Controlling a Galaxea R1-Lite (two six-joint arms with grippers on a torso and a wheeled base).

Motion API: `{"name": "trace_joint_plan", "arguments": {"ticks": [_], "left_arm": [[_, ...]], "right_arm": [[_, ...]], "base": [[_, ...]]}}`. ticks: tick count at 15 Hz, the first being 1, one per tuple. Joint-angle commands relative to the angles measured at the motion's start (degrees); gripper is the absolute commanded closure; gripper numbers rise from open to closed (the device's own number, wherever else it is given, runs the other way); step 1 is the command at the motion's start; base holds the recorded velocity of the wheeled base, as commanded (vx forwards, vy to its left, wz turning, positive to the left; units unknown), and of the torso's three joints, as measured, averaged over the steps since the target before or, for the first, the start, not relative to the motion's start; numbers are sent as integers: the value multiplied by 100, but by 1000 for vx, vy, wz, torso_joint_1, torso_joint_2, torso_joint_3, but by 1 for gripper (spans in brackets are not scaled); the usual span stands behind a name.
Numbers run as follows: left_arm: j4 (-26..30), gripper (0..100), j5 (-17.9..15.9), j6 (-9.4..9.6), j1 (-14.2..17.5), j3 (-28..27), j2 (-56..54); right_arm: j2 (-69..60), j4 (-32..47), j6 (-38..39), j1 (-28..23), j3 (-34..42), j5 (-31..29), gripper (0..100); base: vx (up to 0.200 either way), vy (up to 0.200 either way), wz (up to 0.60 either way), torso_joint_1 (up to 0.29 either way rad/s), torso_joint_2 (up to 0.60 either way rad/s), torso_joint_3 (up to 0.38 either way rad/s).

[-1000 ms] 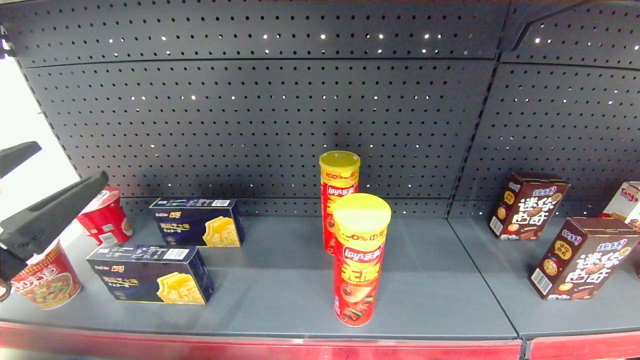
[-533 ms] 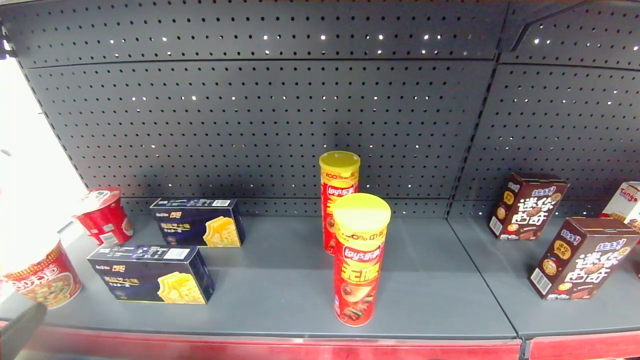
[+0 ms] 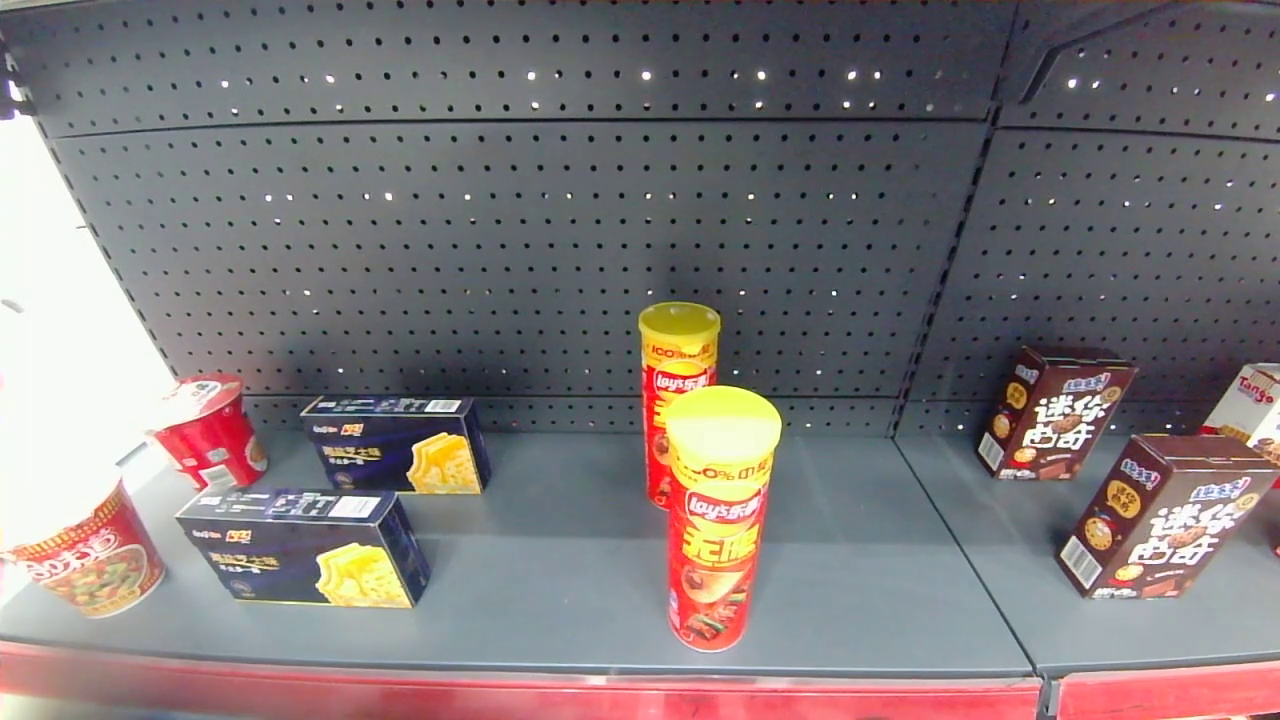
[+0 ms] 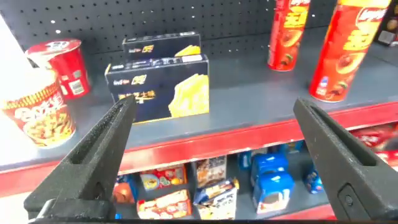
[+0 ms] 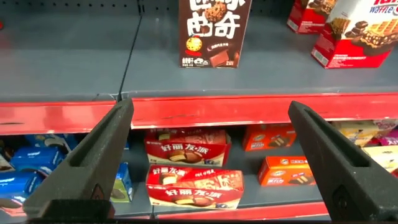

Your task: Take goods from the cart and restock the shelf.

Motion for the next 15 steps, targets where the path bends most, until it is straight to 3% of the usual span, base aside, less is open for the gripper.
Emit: {"name": "trace_joint_plan", "arguments": {"ticks": [1,3,4,5,6,7,10,11,12,15], "left_arm": [[-464,0,245,-10,-4,490,-179],[-543,0,271,-10,-22,728,-197],[-525,0,254,-1,-57,895,-223],[-525,0,254,-1,-57,895,-223],[-552,0,236,-10,-189,1281,-522],[-534,0,210,-107,-189,1264,-549],[-490,0,368,-230,-189,1246,-549],[-420,0,693,-256,-189,1202,-549],[-270,0,790,-388,-189,1141,-549],[-253,0,895,-555,-189,1123,-549]], "right_arm": [[5,18,302,-2,0,-67,0],[-13,-123,-32,-2,-88,-40,0],[1104,-387,-190,42,-1951,250,0],[1104,-387,-190,42,-1951,250,0],[2448,-677,-41,25,-2769,373,0],[2712,-835,-120,148,-3015,399,0],[2712,-800,-594,816,-2681,557,0],[2712,-791,-594,1238,-2584,548,0],[2773,-791,-612,1563,-2566,522,0],[3266,-844,-612,1791,-2786,487,0]], "base": [[0,0,0,0,0,0],[0,0,0,0,0,0],[0,0,0,0,0,0],[0,0,0,0,0,0],[0,0,0,0,0,0],[0,0,0,0,0,0],[0,0,0,0,0,0],[0,0,0,0,0,0],[0,0,0,0,0,0],[0,0,0,0,0,0]]}}
